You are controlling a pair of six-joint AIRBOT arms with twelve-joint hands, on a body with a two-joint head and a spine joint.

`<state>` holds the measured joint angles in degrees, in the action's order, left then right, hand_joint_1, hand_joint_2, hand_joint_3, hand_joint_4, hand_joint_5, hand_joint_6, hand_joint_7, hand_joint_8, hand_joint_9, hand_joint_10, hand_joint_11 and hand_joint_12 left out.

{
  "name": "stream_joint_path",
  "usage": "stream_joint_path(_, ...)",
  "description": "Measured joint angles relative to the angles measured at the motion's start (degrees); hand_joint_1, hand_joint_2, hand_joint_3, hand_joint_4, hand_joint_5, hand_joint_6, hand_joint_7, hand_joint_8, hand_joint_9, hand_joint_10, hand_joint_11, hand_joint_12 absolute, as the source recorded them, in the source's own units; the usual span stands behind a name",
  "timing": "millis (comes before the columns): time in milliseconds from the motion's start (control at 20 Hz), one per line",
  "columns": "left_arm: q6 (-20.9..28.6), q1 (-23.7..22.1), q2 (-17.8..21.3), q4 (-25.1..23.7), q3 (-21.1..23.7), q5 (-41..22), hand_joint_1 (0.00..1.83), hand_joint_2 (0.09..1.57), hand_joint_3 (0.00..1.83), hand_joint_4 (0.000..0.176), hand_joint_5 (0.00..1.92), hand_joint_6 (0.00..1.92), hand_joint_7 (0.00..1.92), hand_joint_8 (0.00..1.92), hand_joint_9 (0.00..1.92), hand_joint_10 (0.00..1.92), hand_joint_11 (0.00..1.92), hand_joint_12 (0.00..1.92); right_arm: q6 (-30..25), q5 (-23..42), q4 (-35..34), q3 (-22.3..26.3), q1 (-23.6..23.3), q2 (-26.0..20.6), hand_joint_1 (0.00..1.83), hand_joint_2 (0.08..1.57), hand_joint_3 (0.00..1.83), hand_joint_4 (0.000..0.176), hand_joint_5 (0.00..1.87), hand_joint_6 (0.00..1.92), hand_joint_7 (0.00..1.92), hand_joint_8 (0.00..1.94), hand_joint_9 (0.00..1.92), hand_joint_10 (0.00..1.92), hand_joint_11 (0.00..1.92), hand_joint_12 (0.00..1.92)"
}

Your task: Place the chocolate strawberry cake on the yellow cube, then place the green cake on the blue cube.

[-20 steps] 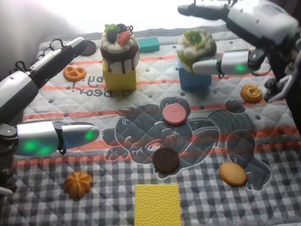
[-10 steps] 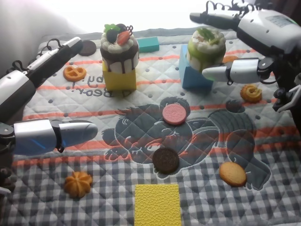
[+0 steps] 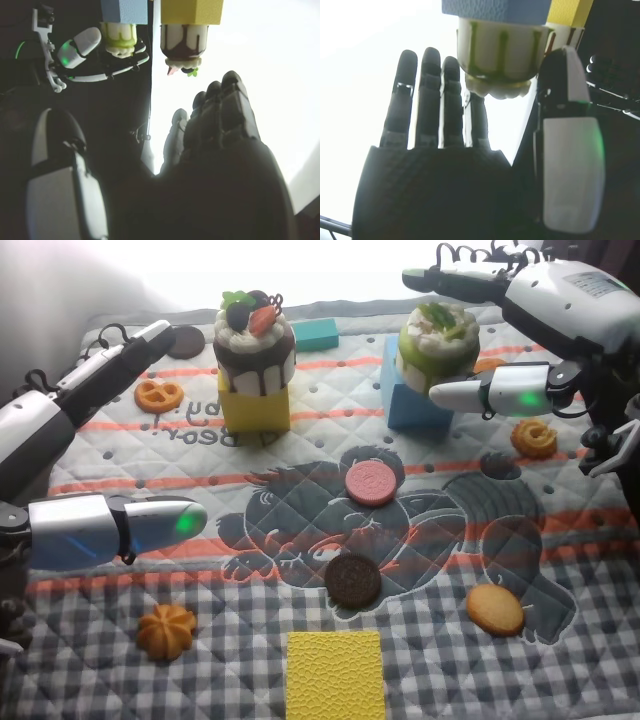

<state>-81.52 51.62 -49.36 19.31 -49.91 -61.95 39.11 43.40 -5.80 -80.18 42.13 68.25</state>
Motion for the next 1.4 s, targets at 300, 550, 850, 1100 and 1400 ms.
stream_joint_path(300, 0.35, 0.07, 0.00, 0.24, 0.00, -0.31, 0.79, 0.87, 0.00, 0.147, 0.00, 0.00, 0.00, 0.00, 0.00, 0.00, 0.00, 0.00, 0.17, 2.78, 0.31, 1.33, 0.00, -1.07, 0.73, 0.94, 0.00, 0.176, 0.00, 0.00, 0.00, 0.00, 0.00, 0.00, 0.00, 0.00)
stream_joint_path(550, 4.83, 2.23, 0.46, -0.04, 0.11, -3.06, 0.80, 0.90, 0.01, 0.176, 0.00, 0.00, 0.00, 0.00, 0.00, 0.00, 0.00, 0.00, 1.27, 15.28, -0.92, 8.35, 5.03, -7.50, 0.70, 0.92, 0.00, 0.176, 0.00, 0.00, 0.00, 0.00, 0.00, 0.00, 0.00, 0.00)
stream_joint_path(850, 22.95, 9.07, 1.20, -1.03, -1.14, -13.55, 0.51, 1.03, 0.02, 0.176, 0.00, 0.00, 0.00, 0.00, 0.00, 0.00, 0.00, 0.00, 0.20, 35.80, -7.69, 19.50, 24.17, -13.84, 0.62, 0.92, 0.00, 0.144, 0.02, 0.01, 0.00, 0.00, 0.00, 0.00, 0.00, 0.00)
stream_joint_path(1100, 28.89, 12.96, 2.75, -3.10, 0.31, -28.57, 0.36, 1.15, 0.01, 0.053, 0.25, 0.03, 0.00, 0.00, 0.00, 0.00, 0.00, 0.00, -0.68, 50.18, -12.00, 23.19, 29.49, -16.11, 0.41, 1.24, 0.02, 0.048, 0.03, 0.00, 0.00, 0.00, 0.00, 0.00, 0.00, 0.00)
stream_joint_path(1400, 28.63, 8.39, 4.07, -4.11, -0.46, -29.81, 0.23, 1.57, 0.20, 0.172, 0.12, 0.06, 0.16, 0.06, 0.07, 0.03, 0.00, 0.00, 2.67, 50.99, 0.22, 23.41, 20.59, -18.51, 0.24, 0.96, 0.00, 0.171, 0.00, 0.00, 0.00, 0.00, 0.00, 0.00, 0.00, 0.00)
